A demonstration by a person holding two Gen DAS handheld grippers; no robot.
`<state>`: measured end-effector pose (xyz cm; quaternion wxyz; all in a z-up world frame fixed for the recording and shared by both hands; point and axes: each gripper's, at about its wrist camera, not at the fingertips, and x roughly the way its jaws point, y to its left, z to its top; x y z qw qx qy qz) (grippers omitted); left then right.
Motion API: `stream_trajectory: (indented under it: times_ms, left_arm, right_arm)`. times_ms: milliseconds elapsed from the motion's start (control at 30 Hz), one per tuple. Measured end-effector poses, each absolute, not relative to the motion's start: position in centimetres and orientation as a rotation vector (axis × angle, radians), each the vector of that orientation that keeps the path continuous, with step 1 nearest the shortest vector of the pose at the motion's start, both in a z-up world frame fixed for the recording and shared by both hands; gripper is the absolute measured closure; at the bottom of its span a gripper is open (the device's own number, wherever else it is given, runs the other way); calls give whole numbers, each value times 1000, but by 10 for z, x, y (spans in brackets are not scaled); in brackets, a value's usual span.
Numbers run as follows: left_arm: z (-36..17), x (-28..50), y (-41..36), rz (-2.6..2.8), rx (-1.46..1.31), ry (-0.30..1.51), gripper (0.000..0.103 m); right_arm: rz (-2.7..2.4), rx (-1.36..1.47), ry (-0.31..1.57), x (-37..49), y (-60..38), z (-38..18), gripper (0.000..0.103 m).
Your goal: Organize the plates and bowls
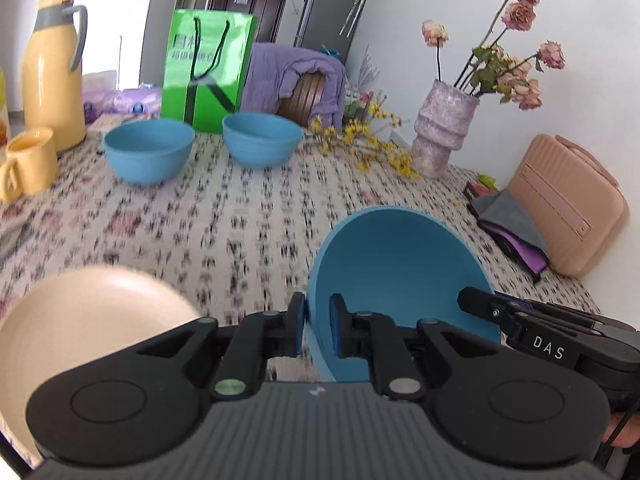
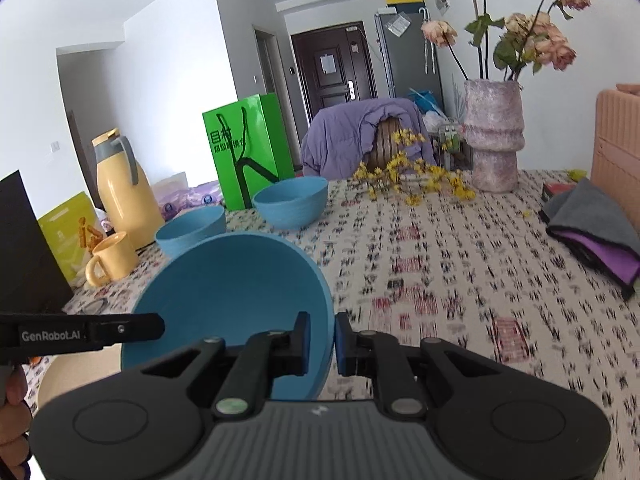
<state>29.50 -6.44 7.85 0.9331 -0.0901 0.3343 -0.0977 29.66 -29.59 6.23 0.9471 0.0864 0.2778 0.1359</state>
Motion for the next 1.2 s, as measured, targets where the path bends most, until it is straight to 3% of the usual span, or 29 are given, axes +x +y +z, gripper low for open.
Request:
stream_trajectory:
  times_ms: [333,700,767,867,900,1200]
  left_arm:
    - [53,262,-68,-213,-223,765,90]
    - [37,279,-69,-221,-234,815,88]
    - [35,284,-68,-220,-240,819,81]
    - [34,288,-64,-204,-227,805,66]
    - [35,289,-63,-201,-222,797,65]
    - [51,276,-48,-171,-158,691,55]
  right_arm:
    - [259,165,630,253,-301,47,90]
    - [259,188,686,274,-301,29,83]
    - [260,188,691,279,-300,26,83]
    - [262,200,688,285,-302,24,70]
    - [257,200,682,286,-302,25,65]
    - [218,161,573,275,-306,46,57]
